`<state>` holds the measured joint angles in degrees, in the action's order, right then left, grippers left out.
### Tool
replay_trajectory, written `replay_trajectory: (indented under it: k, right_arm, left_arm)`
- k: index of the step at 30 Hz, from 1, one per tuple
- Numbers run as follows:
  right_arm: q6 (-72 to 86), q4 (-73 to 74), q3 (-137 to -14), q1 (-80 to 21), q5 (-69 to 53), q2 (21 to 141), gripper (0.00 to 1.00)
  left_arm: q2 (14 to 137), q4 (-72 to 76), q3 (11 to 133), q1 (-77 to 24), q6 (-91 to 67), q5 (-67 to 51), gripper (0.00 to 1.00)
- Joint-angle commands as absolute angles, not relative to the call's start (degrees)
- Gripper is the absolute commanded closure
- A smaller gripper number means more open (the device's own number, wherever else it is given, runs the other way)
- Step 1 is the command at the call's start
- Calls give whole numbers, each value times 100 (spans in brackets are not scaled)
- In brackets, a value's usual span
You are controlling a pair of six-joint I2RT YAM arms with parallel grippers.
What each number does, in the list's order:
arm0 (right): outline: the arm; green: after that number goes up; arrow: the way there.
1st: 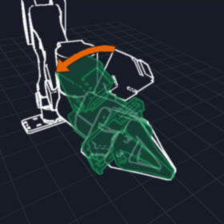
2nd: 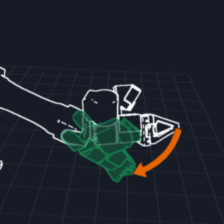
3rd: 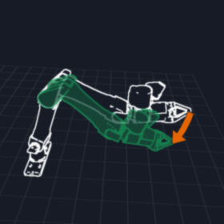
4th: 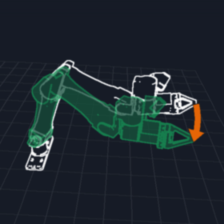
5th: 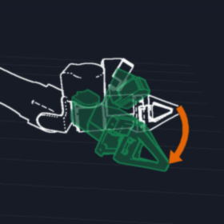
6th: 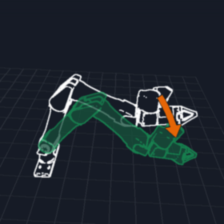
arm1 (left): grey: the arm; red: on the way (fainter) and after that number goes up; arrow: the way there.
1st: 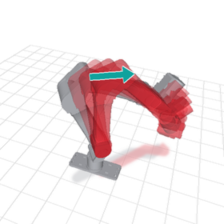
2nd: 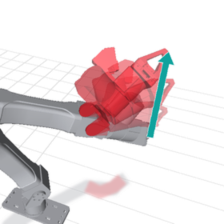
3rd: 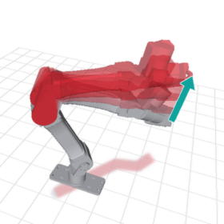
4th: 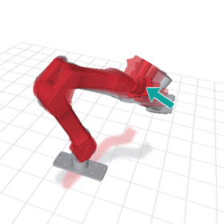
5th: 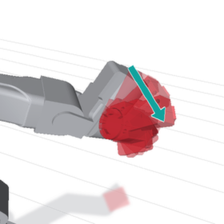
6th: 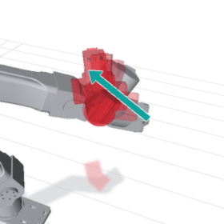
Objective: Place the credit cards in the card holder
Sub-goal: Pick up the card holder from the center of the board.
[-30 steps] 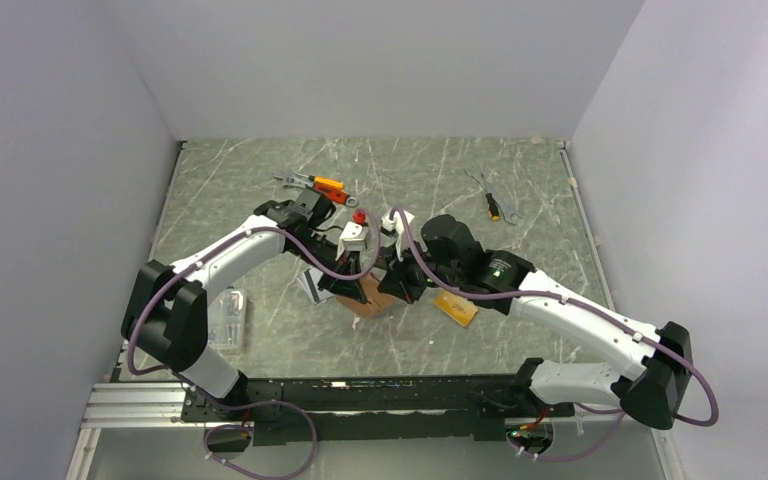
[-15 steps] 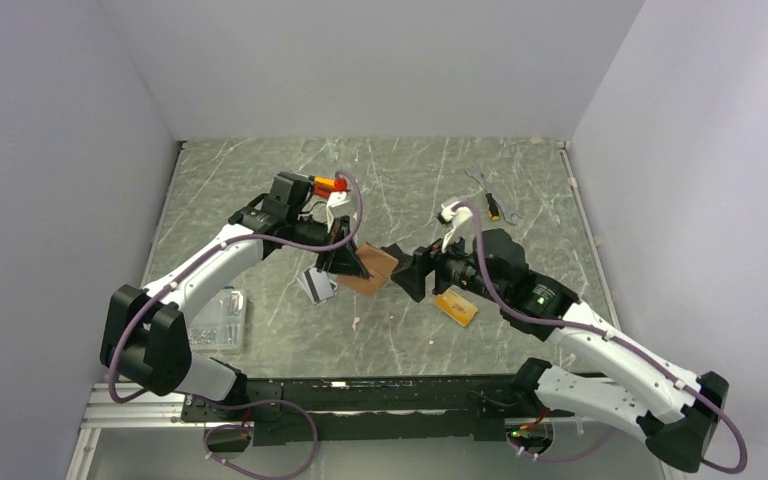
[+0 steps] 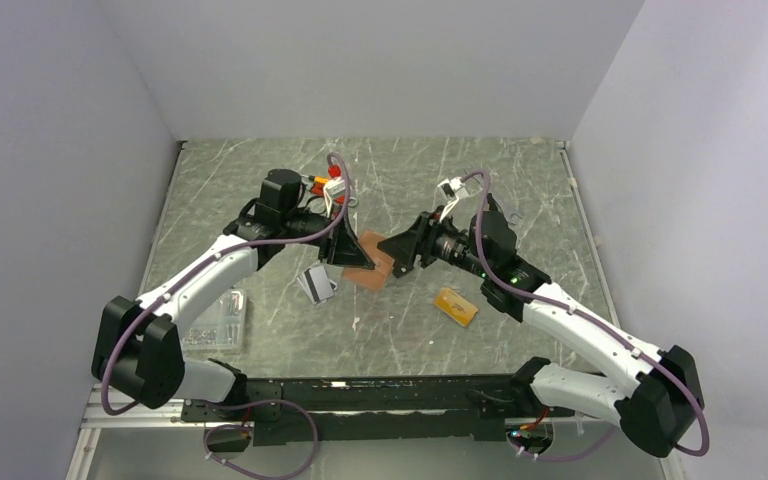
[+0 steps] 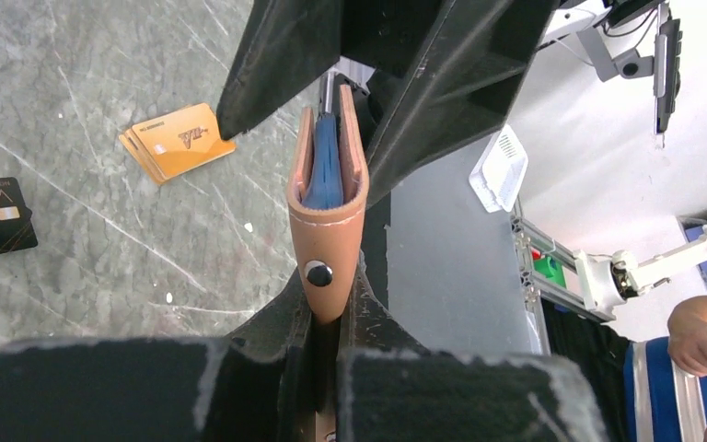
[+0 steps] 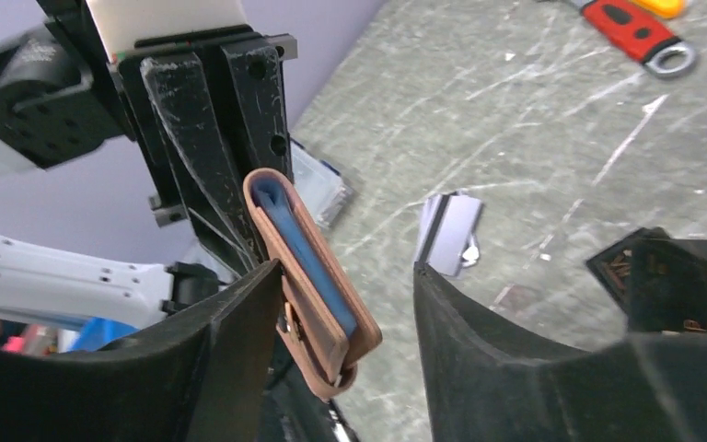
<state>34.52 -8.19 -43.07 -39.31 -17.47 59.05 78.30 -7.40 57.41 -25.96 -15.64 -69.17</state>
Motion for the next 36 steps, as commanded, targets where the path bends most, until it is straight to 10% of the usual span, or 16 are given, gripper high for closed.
replay_trajectory:
  k: [1, 7, 13, 26, 36]
  right_arm:
    - [4060, -1768, -4412, -3861, -2293, 6092, 53]
    - [4092, -1573, -4457, -3811, -2302, 6102, 100]
    - [3504, -831, -4627, -3619, -2880, 5967, 100]
    - [2698, -123, -5313, -3706, -4189, 6358, 100]
    - [2188, 377, -5942, -3978, -4419, 6720, 100]
  left_arm:
    - [7556, -215, 5714, -2600, -2062, -7058, 96]
    - [7530, -83, 5808, -2602, -2293, -7192, 63]
    - [7517, -430, 6109, -2427, -1807, -7838, 12]
    - [7715, -750, 6137, -2347, -933, -8300, 28]
    - [7774, -681, 5988, -2394, -866, -8291, 73]
